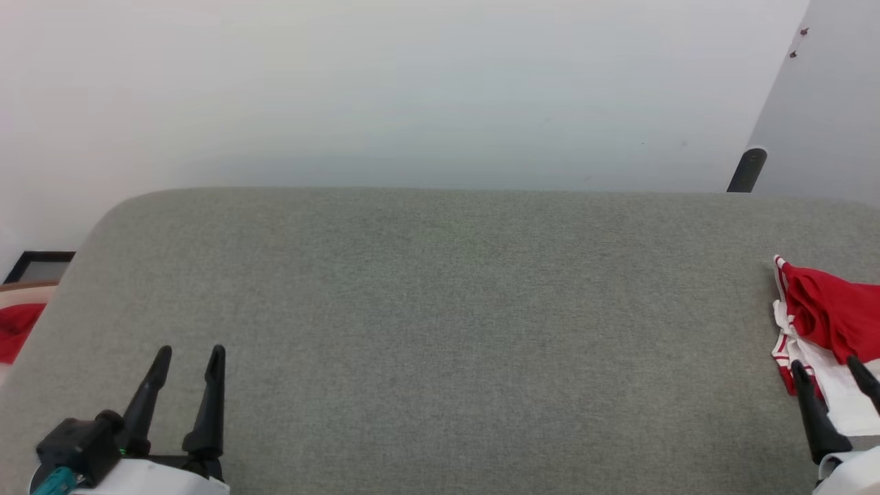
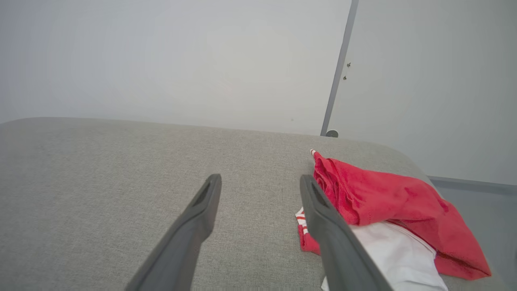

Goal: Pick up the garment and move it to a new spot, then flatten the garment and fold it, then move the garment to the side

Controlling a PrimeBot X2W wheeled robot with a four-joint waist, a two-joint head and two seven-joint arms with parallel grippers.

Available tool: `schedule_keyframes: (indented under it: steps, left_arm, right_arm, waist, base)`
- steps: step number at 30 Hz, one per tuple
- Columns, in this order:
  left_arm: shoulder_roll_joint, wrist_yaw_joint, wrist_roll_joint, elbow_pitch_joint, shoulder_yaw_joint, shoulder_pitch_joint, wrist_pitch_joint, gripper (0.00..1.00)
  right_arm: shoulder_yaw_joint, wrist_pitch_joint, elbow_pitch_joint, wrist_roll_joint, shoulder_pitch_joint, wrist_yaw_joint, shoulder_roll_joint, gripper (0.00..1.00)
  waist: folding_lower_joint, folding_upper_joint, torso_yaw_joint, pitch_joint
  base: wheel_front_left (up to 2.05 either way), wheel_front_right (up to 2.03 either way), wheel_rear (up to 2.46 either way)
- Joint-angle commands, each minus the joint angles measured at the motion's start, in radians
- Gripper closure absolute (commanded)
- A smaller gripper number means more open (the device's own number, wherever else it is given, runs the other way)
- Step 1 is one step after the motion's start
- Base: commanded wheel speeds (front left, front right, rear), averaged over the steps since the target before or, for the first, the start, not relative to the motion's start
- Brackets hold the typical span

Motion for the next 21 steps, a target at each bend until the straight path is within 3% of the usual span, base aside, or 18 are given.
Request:
schedule_keyframes:
  steps: [1,21]
  left_arm:
    - [0.007,-0.003,-0.008,0.004,-0.002,0.009,0.001,0.0]
    - [0.027,-0.003,-0.063,0.04,-0.034,-0.013,0.001,0.0]
  right_arm:
    - [-0.006,0.005,-0.008,-0.001,0.014,-0.001,0.009,0.0]
    - [-0.024,0.057,-0.089,-0.029,0.068,-0.001,0.055,0.0]
  waist:
    - [0.0,0.0,-0.004,-0.001]
    - [0.0,0.0,-0.025,0.001]
  base:
    - [0.0,0.0,0.0]
    - [0.0,0.0,0.0]
